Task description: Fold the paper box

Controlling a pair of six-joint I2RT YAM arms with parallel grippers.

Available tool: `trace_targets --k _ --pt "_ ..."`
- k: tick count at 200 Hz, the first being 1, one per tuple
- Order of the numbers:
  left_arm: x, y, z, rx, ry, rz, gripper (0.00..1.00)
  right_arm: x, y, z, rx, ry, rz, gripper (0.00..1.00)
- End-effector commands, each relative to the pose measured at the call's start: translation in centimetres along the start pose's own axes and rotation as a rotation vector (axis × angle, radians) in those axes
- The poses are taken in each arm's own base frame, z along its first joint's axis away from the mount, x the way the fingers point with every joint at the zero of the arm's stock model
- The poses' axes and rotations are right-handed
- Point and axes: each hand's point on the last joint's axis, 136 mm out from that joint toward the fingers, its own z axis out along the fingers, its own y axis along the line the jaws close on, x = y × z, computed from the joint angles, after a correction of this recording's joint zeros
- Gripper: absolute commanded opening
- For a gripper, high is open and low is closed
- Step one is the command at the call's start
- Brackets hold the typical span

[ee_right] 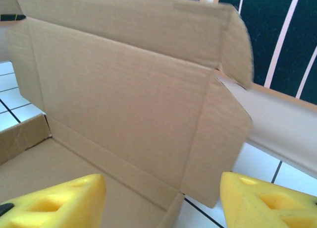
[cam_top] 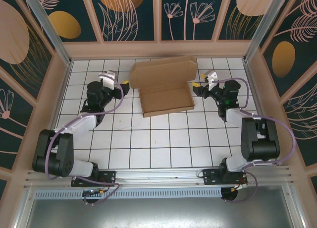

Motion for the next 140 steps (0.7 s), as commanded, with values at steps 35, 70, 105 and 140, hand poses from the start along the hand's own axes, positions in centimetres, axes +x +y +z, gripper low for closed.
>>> trace_targets --k 35,70,105,140 --pt "-1.8 1.2 3.3 0.045 -0.039 0.140 0.75 -0.9 -3.6 2.9 -0.046 -0.066 -0.077 0.63" --pt "-1.2 1.4 5.1 0.087 -0.019 0.138 0.76 0.2 -5.6 5.5 -0.062 -0.059 -0.055 0.63" --pt "0.7 0.3 7.0 0.201 0.042 0.139 0.71 1.2 -5.8 7.3 -0.148 -0.056 -0.040 0.60" --pt "1.2 -0.2 8.1 0.253 0.052 0.116 0.51 1.6 -6.1 8.2 -0.173 -0.057 -0.013 0.43"
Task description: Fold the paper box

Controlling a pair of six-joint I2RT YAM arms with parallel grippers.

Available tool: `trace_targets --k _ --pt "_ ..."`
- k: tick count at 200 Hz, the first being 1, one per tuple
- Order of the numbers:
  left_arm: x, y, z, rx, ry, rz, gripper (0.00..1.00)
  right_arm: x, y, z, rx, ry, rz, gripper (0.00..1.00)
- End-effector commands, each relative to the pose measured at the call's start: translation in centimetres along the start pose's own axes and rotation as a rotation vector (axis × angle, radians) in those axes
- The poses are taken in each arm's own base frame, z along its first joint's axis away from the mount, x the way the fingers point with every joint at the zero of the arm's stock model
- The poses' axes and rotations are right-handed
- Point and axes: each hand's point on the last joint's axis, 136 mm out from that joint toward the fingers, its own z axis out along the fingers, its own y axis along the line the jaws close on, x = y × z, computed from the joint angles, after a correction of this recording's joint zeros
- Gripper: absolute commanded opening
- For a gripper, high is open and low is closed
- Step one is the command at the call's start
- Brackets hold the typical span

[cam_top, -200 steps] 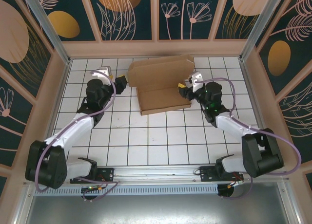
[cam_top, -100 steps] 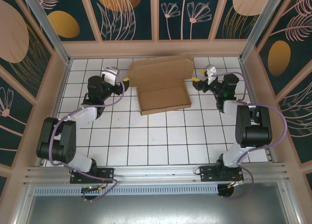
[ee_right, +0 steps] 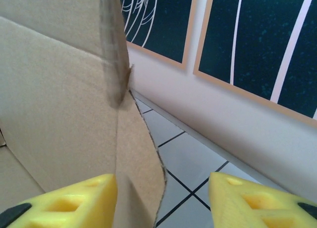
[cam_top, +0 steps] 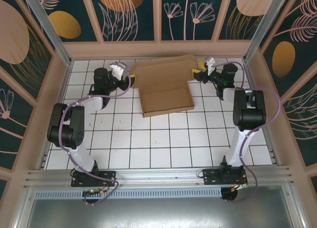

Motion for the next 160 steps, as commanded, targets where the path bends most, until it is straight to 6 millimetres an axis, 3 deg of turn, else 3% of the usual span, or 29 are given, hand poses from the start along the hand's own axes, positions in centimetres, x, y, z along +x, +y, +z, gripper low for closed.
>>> trace_targets --k 1,38,73,83,87,103,139,160 --pt "-0.4 -0.5 0.7 0.072 -0.009 0.003 0.51 -0.5 0.1 0.5 -0.051 -0.023 0.001 0.42" --pt "-1.0 -1.1 0.8 0.118 -0.035 -0.034 0.17 -0.8 1.6 0.6 -0.079 -0.021 0.007 0.15" --pt "-2.2 -1.0 -0.4 0.053 -0.083 -0.088 0.04 -2.5 4.7 0.0 -0.018 -0.037 -0.004 0.06" --pt "-3.0 -1.0 -0.7 0.030 -0.098 -0.100 0.03 -3.1 5.8 -0.3 0.012 -0.048 -0.005 0.05" --pt "-2.2 -1.2 -0.9 0.020 -0.080 -0.116 0.03 -3.4 6.2 -0.4 0.028 -0.050 -0.006 0.05" --pt "-2.0 -1.4 -1.0 -0.043 -0.061 -0.155 0.03 -4.1 7.9 -0.6 0.094 -0.039 0.008 0.04" --pt "-2.3 -3.1 -2.6 -0.161 -0.099 -0.229 0.12 -4.2 10.9 -1.0 0.286 -0.005 0.060 0.00" --pt "-1.9 -4.3 -3.4 -0.176 -0.132 -0.305 0.12 -5.0 11.4 -2.3 0.452 -0.082 0.126 0.00"
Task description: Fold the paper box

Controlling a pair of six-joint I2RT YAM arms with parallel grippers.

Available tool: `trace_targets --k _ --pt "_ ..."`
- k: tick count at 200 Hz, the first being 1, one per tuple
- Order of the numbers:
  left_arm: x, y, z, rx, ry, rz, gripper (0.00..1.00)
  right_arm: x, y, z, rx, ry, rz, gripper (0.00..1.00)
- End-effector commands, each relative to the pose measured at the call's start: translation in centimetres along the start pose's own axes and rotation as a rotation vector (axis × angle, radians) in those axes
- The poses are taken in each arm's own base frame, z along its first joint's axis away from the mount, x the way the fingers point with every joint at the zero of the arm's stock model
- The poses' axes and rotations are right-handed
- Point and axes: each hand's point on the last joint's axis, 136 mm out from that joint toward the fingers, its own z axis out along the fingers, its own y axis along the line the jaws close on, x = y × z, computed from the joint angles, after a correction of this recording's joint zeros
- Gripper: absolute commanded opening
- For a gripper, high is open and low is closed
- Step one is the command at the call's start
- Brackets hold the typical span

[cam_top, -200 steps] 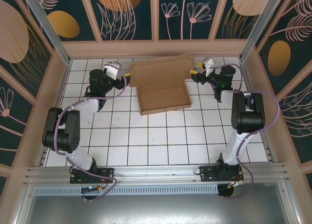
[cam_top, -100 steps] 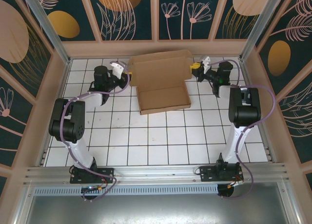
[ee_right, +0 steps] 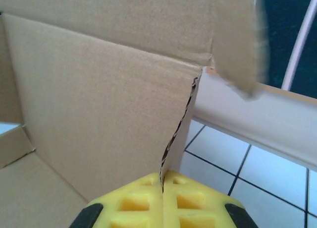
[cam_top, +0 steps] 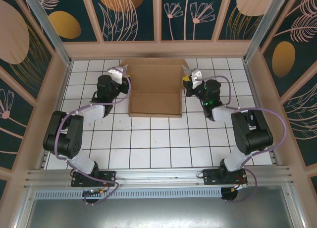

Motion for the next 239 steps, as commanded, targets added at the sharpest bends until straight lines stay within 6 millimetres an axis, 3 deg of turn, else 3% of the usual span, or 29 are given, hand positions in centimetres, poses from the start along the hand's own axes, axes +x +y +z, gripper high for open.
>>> trace_targets --k 1,29,39,72,93,138,182,202,219,239 --pt "-1.4 -2.6 -1.2 0.025 -0.095 -0.099 0.12 -2.0 -0.2 -1.4 0.209 -0.108 0.087 0.00" --pt "-1.0 -3.8 -1.2 0.036 -0.108 -0.169 0.12 -2.6 0.3 -0.9 0.342 -0.114 0.178 0.00" --pt "-0.8 -4.0 -1.1 0.020 -0.111 -0.183 0.12 -2.9 1.9 -0.5 0.346 -0.134 0.166 0.00" --pt "-1.1 -4.1 -1.2 -0.013 -0.156 -0.241 0.13 -3.0 3.3 0.1 0.404 -0.180 0.155 0.00" --pt "-1.0 -3.6 -1.4 -0.034 -0.179 -0.272 0.14 -2.5 3.2 0.1 0.418 -0.184 0.164 0.00" --pt "2.3 -3.5 -1.2 -0.018 -0.154 -0.389 0.15 -1.1 2.8 0.0 0.432 -0.179 0.211 0.00" --pt "1.0 -3.2 -2.5 -0.050 -0.196 -0.321 0.23 -1.1 1.3 -1.5 0.413 -0.191 0.216 0.00" --pt "0.7 -4.1 -3.0 -0.007 -0.177 -0.241 0.28 -1.5 1.6 -2.6 0.299 -0.202 0.216 0.00" --pt "0.4 -4.9 -3.6 0.032 -0.167 -0.177 0.38 -1.5 1.4 -3.5 0.205 -0.189 0.188 0.21" --pt "0.1 -5.0 -4.7 0.028 -0.172 -0.126 0.54 -1.2 1.6 -4.3 0.124 -0.148 0.158 0.35"
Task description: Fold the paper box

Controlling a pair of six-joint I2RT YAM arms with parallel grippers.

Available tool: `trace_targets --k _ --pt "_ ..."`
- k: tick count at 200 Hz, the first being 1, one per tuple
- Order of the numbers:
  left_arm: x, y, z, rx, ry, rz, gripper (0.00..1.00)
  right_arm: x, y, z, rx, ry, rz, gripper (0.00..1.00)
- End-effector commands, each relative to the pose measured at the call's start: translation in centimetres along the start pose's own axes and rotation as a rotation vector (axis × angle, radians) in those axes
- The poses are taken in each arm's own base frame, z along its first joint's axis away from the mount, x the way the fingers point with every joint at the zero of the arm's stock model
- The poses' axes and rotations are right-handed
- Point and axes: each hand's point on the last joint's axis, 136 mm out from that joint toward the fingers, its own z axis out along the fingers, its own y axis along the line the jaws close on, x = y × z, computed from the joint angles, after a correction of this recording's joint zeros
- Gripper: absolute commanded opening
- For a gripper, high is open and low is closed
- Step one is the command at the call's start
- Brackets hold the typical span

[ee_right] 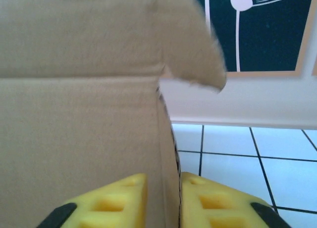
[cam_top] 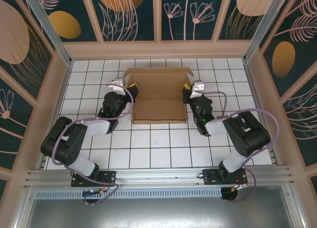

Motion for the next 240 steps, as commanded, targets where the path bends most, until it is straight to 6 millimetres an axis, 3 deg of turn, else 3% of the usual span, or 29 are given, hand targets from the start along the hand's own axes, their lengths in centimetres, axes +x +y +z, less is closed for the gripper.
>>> trace_targets --k 1,21,39,69,101,135,161,185,208,221,240 --pt "-0.9 -1.3 -1.3 0.055 -0.007 0.102 0.55 -1.9 2.0 -1.2 -0.194 -0.021 -0.012 0.36" --pt "-2.1 -1.2 -2.5 0.052 -0.028 0.136 0.70 -2.3 1.2 -2.1 -0.213 -0.008 -0.056 0.55" --pt "-3.5 -1.7 -3.7 0.085 -0.053 0.198 0.74 -3.6 0.3 -3.2 -0.233 -0.031 -0.093 0.65" --pt "-5.5 -0.8 -4.6 0.076 -0.070 0.291 0.73 -4.8 0.1 -3.4 -0.295 -0.007 -0.226 0.65" --pt "-5.8 -0.2 -3.8 0.073 -0.027 0.423 0.68 -5.4 0.4 -1.9 -0.346 0.042 -0.317 0.61" --pt "-6.0 0.5 -2.9 0.051 -0.015 0.417 0.62 -5.3 0.1 -0.2 -0.334 0.092 -0.297 0.54" --pt "-5.2 0.8 -3.0 0.059 -0.016 0.389 0.64 -5.0 -0.2 -0.7 -0.334 0.069 -0.281 0.54" --pt "-5.9 0.9 -2.9 0.047 -0.040 0.389 0.69 -4.8 -0.7 -0.3 -0.313 0.087 -0.283 0.59" --pt "-5.7 0.9 -2.4 0.066 -0.028 0.370 0.66 -4.5 -2.0 -0.5 -0.310 0.086 -0.209 0.60" --pt "-5.5 0.8 -2.6 0.077 -0.028 0.358 0.62 -5.5 -1.5 -1.1 -0.341 0.044 -0.192 0.61" --pt "-6.9 -0.1 -3.8 0.110 -0.097 0.321 0.61 -8.9 0.1 -2.1 -0.416 -0.052 -0.162 0.62"
